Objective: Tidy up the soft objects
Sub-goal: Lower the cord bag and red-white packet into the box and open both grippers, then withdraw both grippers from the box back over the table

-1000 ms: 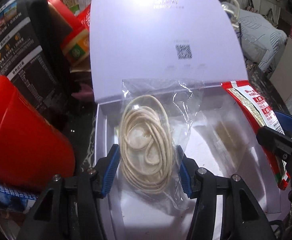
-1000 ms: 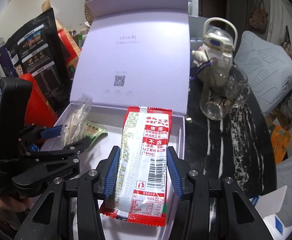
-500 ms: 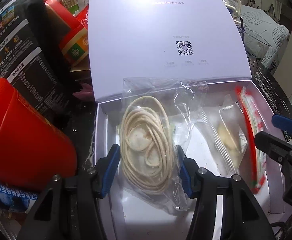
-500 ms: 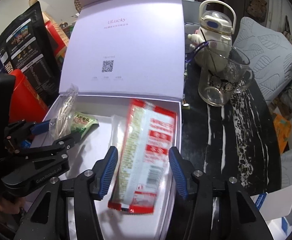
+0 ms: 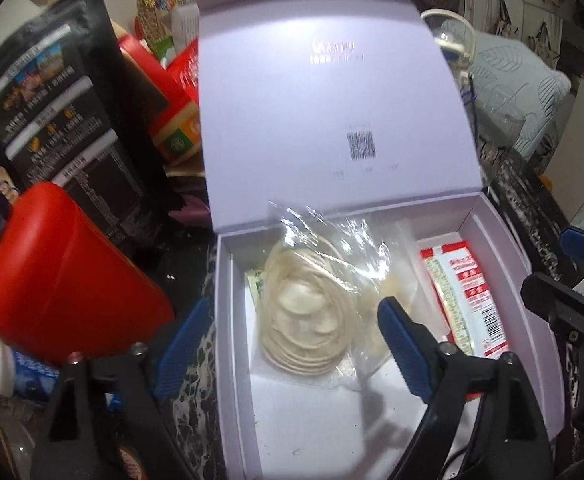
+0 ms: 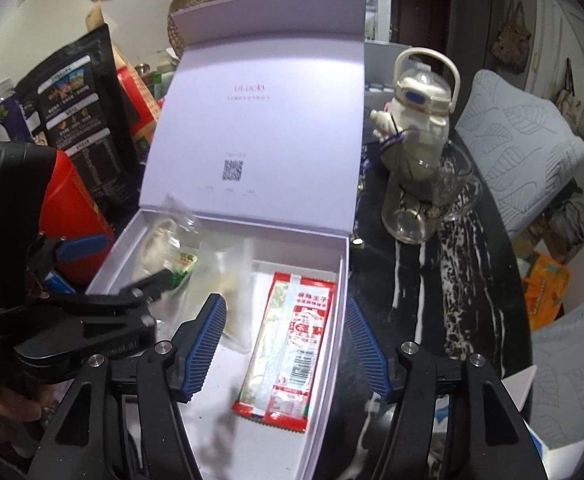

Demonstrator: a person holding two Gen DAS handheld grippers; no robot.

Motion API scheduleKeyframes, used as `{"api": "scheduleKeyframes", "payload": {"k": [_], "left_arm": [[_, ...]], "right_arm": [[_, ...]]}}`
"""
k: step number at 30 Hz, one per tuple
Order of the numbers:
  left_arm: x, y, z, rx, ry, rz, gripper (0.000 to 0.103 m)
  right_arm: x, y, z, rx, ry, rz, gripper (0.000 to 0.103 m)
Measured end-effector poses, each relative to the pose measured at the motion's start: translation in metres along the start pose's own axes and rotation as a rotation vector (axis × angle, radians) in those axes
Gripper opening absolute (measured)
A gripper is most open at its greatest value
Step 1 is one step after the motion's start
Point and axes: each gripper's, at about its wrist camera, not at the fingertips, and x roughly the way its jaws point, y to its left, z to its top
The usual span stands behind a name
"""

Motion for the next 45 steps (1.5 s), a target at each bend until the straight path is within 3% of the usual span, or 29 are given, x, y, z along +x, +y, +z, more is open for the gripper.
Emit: {"api": "scheduleKeyframes", "payload": {"k": [23, 27, 33, 45], "left_arm": [[-0.127, 0.017, 0.003, 0.012, -0.279, -0.030, 0.088], [-0.155, 0.028, -0.006, -0.028, -0.348, -0.034, 0.088], [-0.186, 0.032, -0.036, -0.038, -0.369, -0.067, 0.088], [-0.218, 0.032, -0.110, -0.024, -0.310, -0.114, 0.088]], "right_arm": [[-0.103, 0.011, 0.004, -0.013, -0.255, 0.012, 0.064], [-0.127, 0.018, -0.002, -0.024, -0.306, 0.012, 0.064], [-0.151, 0.028, -0.020, -0.034, -0.326, 0.024, 0.065], [-0.187, 0.059, -0.074, -0.056, -0.303, 0.045, 0.068]]}}
